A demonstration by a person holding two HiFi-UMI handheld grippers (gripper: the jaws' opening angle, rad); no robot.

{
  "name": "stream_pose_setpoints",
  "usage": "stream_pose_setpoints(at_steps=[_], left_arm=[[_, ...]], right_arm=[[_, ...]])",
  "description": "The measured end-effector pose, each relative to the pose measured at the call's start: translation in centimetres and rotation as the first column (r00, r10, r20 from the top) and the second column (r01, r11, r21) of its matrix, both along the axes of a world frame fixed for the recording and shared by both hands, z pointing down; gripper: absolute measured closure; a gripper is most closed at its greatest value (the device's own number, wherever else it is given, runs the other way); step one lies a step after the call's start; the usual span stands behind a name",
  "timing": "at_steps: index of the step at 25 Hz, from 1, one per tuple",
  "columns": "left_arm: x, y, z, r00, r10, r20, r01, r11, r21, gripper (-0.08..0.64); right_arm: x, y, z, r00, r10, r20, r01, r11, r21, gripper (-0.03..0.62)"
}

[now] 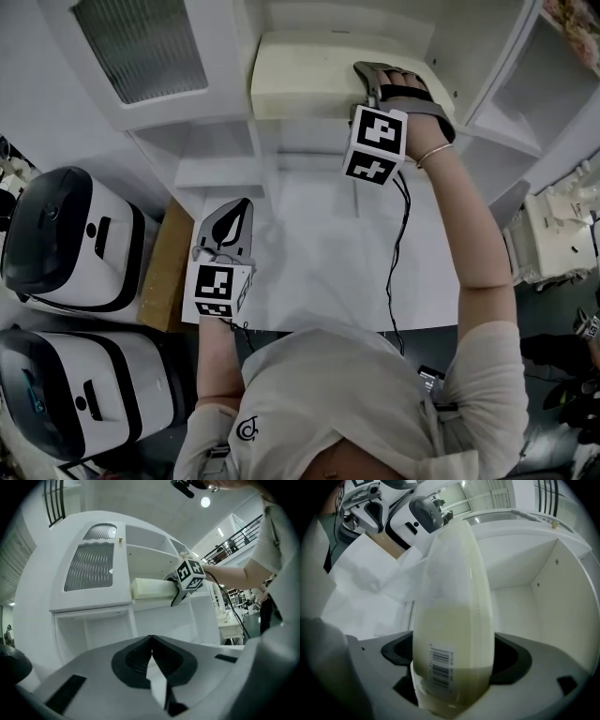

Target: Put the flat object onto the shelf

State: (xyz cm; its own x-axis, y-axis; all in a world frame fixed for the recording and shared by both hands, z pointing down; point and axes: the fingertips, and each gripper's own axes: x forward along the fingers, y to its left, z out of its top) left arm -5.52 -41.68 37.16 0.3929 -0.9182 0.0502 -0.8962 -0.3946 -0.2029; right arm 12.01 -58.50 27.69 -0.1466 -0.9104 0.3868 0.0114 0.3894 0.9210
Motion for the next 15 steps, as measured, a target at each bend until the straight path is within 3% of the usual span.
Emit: stream_pose_setpoints(at_steps=[9, 15], left_arm=[[-1.1, -0.3, 0.0, 1.0, -0.018, -0.01, 0.018, 1.0, 0.005, 0.546], [-1.7, 0.5, -0.4, 1.0, -0.021, -0.01, 0.022, 1.0, 0.014, 0.546]], right_arm=[[-0.6, -2.8, 0.0, 0.999, 0.035, 0.002, -0.035, 0.999, -0.008, 0.116], [-0.7, -3.9, 0.2, 0.999, 0.044, 0.0, -0.044, 0.999, 0.0, 0.062]])
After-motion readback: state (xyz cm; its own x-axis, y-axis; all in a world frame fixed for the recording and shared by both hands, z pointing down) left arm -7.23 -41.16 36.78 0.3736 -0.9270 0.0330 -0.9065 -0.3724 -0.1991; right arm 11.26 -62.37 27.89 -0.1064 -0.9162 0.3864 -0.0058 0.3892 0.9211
